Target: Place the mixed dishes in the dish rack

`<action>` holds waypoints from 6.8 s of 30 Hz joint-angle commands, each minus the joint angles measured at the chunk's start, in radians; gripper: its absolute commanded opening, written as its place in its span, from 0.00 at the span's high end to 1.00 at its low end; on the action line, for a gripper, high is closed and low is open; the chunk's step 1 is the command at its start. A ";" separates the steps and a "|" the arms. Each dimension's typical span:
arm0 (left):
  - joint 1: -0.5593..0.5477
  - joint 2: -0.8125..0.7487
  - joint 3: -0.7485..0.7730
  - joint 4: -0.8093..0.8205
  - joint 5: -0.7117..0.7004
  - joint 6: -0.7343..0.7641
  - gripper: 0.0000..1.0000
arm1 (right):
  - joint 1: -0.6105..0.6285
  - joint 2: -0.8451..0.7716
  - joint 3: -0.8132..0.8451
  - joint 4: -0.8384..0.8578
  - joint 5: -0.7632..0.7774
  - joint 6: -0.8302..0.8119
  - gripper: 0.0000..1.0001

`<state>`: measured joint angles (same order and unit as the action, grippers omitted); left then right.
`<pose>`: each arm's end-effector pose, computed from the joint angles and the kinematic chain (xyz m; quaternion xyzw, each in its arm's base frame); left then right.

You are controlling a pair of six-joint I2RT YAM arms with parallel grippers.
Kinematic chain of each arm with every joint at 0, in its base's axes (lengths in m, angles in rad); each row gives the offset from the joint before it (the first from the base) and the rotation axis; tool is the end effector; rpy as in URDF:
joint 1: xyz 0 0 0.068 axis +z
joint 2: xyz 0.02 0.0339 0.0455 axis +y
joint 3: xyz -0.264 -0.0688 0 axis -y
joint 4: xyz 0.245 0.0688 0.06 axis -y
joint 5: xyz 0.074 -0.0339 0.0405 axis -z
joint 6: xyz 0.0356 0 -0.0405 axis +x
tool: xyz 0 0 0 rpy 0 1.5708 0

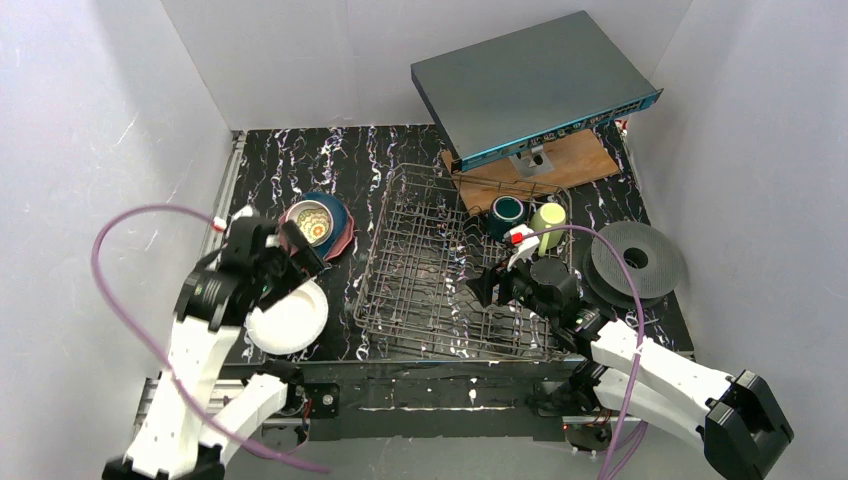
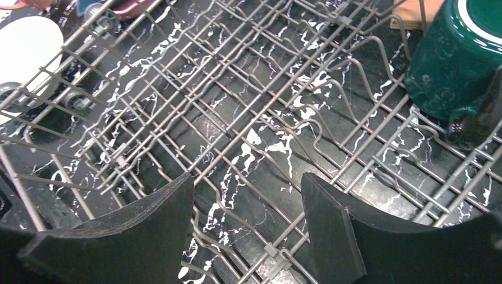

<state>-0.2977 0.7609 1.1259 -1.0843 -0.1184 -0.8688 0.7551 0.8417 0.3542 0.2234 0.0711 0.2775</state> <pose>0.1145 -0.0307 0.3670 -0.2795 0.8654 -0.1821 0.3738 0.1433 0.1314 0.2200 -0.1667 0.7761 0.2753 0.5422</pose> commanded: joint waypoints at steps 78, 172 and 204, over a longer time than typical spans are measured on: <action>0.142 0.076 -0.325 1.167 0.630 0.525 1.00 | 0.076 0.013 0.461 -0.532 -0.056 0.277 0.08; -0.162 0.098 -0.305 0.954 0.292 0.671 0.12 | -0.168 0.377 0.439 -0.853 0.559 0.415 0.99; -0.170 0.070 -0.335 0.922 -0.070 0.722 0.13 | -0.169 -0.210 0.081 -0.360 -0.048 0.088 0.15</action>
<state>-0.4625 0.8555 0.7979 -0.1520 -0.0048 -0.1673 0.5789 0.7616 0.5430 -0.3824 0.3050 0.4862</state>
